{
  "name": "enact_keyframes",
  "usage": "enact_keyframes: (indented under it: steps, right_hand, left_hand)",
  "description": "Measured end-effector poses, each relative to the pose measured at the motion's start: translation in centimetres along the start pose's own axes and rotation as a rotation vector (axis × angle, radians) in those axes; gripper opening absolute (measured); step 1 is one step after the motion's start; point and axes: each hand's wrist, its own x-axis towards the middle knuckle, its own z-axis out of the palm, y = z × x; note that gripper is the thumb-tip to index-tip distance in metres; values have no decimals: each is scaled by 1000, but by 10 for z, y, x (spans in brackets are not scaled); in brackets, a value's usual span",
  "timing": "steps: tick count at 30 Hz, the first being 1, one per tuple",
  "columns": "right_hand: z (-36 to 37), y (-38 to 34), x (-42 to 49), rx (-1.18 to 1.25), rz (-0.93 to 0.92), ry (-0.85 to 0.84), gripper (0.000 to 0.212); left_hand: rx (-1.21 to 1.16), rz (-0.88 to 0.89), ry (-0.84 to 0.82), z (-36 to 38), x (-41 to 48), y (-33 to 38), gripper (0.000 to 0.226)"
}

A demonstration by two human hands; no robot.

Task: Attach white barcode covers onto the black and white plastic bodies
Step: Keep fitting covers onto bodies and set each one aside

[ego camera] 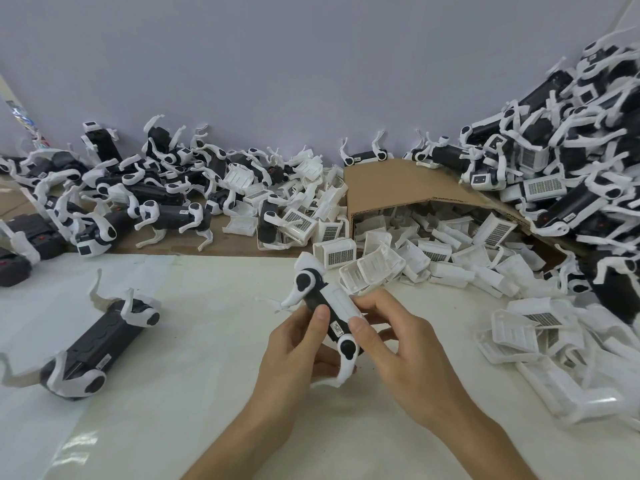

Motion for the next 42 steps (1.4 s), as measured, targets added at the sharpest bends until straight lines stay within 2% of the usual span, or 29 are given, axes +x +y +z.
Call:
enact_keyframes:
  steps: [2,8,12,16,19,24,28,31,36,42]
  right_hand:
    - [-2,0,0,5,3,1,20]
    - [-1,-4,0,41,14,12,24]
    - [0,-3,-1,13,25,27,30]
    - [4,-4,-2,-56,-41,41,28]
    - [6,-8,-3,-71,-86,51,29]
    - [4,-11,-3,78,-44,32,28]
    - [2,-10,-3,20,48,-15,42]
    - [5,-11,-4,60,24,-112,41]
    - [7,-16,-6,142,-18,-147,46]
    - [5,-17,-7,168,-21,-115,48]
  left_hand:
    - [34,-6,-16,-1,0,-1,44]
    - [-3,-45,7,1,-3,1,39]
    - [-75,-94,38,-1,-2,2,45]
    - [-168,-116,-26,1,-4,11,33]
    - [-149,-92,4,0,-3,10,51]
    - [-201,-118,-14,-2,-4,8,58]
    - [-220,-106,-54,-3,-6,10,39]
    - [-238,-96,-95,-7,-5,13,50]
    - [-282,-132,-188,-9,-7,18,64]
    - [-278,-108,-256,-11,-8,21,46]
